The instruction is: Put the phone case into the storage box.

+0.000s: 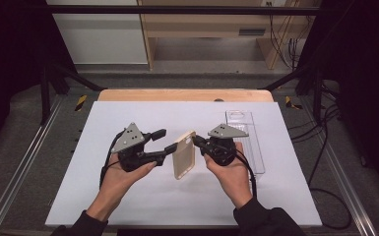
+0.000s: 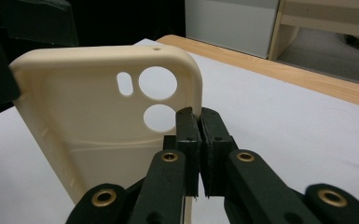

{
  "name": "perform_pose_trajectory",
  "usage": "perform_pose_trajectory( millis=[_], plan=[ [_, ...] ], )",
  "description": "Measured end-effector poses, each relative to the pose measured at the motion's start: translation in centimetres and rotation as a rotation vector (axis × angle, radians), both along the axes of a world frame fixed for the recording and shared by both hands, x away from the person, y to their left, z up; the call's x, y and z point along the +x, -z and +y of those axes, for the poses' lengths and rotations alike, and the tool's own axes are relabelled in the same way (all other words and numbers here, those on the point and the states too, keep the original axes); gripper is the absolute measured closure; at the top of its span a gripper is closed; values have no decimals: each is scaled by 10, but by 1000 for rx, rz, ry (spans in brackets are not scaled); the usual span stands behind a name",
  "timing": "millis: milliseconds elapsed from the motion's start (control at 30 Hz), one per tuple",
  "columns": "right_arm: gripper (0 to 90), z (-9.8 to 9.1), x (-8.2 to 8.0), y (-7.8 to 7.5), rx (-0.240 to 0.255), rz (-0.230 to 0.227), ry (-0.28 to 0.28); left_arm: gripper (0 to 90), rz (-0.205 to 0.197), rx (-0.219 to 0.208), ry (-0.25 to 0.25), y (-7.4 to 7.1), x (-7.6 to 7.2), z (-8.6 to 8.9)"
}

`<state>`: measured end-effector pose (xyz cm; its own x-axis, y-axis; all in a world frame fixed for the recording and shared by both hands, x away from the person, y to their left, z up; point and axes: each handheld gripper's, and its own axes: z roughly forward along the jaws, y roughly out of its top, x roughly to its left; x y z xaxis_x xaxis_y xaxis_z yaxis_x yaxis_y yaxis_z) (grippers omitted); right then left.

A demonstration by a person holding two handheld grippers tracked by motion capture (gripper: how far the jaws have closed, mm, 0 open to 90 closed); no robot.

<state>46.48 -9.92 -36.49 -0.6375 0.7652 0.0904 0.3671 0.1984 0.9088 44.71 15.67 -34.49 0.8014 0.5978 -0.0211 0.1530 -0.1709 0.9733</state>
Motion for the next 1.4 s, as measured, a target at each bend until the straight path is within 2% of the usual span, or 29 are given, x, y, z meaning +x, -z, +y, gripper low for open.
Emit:
perform_pose_trajectory(
  millis=[233,433,633,933,1200,1400],
  plan=[
    [877,-3,4,0,3,11,11,306,-13,-1,-14,1,-4,6],
    [877,-6,8,0,13,23,27,247,-41,26,-56,10,-12,18],
    [878,-9,15,1,30,37,54,157,-62,60,-144,29,-21,35],
    [877,-6,33,-6,48,28,99,120,-94,87,-290,59,-34,66],
    [877,-12,54,-19,74,5,177,100,-60,126,-430,88,-32,105],
    [877,-16,62,-25,79,-19,228,98,-40,129,-497,101,-37,127]
  ],
)
